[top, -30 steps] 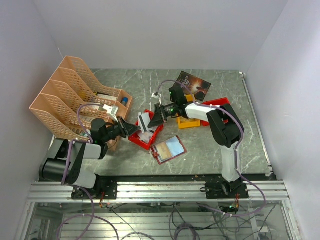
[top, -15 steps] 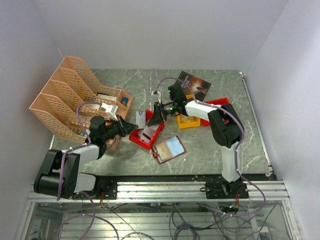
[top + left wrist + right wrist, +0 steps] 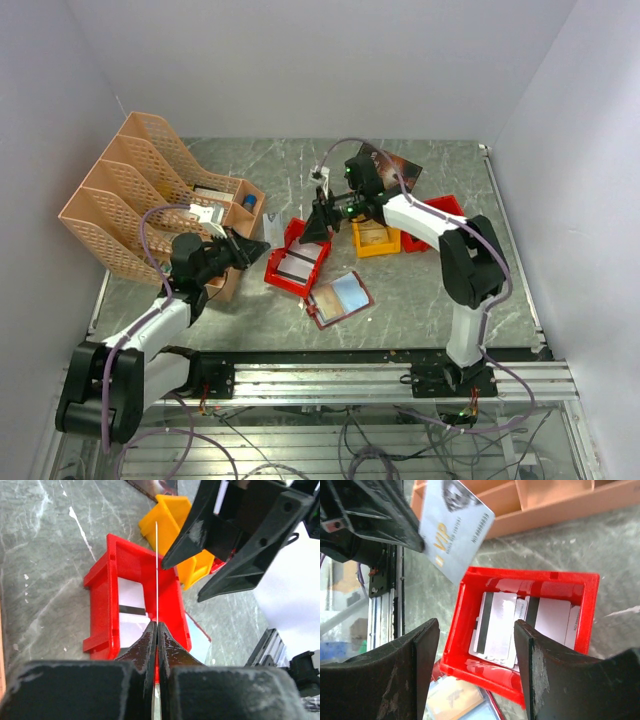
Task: Put the credit cards into the card holder
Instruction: Pick up the credit card from the storage box.
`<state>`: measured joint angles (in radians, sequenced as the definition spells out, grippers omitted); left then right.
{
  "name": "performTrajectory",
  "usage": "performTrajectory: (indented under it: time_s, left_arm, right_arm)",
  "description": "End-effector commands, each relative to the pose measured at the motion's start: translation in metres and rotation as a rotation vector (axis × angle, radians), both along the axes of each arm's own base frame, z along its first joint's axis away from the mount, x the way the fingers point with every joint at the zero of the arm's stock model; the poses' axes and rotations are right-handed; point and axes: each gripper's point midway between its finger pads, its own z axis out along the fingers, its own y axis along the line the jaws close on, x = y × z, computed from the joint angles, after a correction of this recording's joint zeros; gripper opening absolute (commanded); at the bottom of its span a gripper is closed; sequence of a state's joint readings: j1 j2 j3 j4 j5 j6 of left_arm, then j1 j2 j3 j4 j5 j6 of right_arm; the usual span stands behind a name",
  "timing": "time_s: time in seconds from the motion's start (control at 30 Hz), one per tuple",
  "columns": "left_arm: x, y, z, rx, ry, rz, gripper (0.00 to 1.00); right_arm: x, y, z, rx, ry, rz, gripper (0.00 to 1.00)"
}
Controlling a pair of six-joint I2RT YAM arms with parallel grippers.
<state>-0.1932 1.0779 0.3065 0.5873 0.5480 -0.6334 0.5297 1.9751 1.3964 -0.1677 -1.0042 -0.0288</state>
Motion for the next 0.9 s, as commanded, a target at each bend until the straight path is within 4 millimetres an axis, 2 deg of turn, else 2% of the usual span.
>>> performTrajectory:
  time_s: [0.0,0.23,0.37,0.63,0.87]
  left_arm:
    - [0.004,0.000,0.027,-0.086,0.004,0.032,0.07]
    - [-0.011,-0.009,0.062,-0.315,0.035,0.012,0.07]
    - [-0.021,-0.014,0.083,-0.460,0.068,0.011,0.07]
    - [-0.030,-0.028,0.114,-0.722,0.233,0.034,0.07]
    - [-0.027,-0.040,0.132,-0.852,0.456,0.069,0.07]
  right_arm:
    - [-0.001,-0.006,0.047,0.066,-0.185,0.033,0.62]
    - [-0.017,-0.021,0.087,0.146,-0.302,0.085,0.62]
    - [-0.011,-0.045,0.112,0.199,-0.326,0.040,0.64]
    - [-0.025,-0.065,0.152,0.356,-0.064,0.035,0.68]
    - [-0.029,-0.073,0.164,0.388,0.108,-0.008,0.69]
